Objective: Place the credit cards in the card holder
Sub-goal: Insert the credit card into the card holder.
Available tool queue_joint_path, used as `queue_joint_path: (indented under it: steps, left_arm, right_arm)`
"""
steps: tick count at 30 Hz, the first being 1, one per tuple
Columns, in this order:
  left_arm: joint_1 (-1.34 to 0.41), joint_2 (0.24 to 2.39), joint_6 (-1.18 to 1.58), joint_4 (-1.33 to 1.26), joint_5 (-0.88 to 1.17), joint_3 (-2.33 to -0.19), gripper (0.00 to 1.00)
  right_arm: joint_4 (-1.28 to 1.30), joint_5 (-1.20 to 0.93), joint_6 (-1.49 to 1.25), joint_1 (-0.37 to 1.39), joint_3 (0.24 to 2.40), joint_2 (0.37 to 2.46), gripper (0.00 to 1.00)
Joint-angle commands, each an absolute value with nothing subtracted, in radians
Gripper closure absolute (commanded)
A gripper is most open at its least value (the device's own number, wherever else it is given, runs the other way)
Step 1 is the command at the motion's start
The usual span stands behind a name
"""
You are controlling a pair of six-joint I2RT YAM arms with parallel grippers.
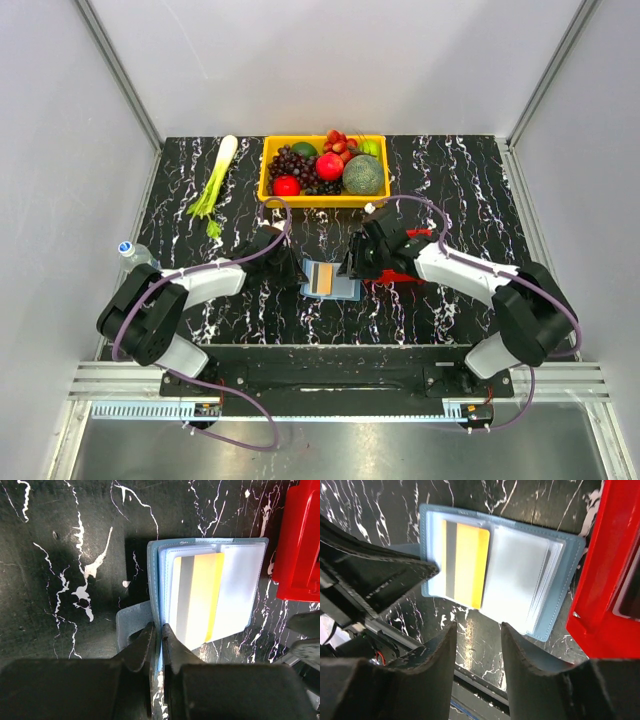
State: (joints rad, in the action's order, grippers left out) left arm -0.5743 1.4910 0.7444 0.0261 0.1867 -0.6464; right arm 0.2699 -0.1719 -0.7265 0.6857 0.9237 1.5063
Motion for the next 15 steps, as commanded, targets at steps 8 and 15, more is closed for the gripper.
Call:
queue_joint_path:
  steps: [8,15]
  left_arm:
    - [-0.575,1.439,0.747,0.005,0.19,-0.634,0.76]
    - [-0.575,1.447,0.745,-0.029,0.212,-0.634,0.72]
  right_arm:
    - [0.095,-0.299,-0.804,0.69,1.029,1.748,0.58]
    - [0.072,-0.342,-0.813,0.689,1.043,1.827,0.56]
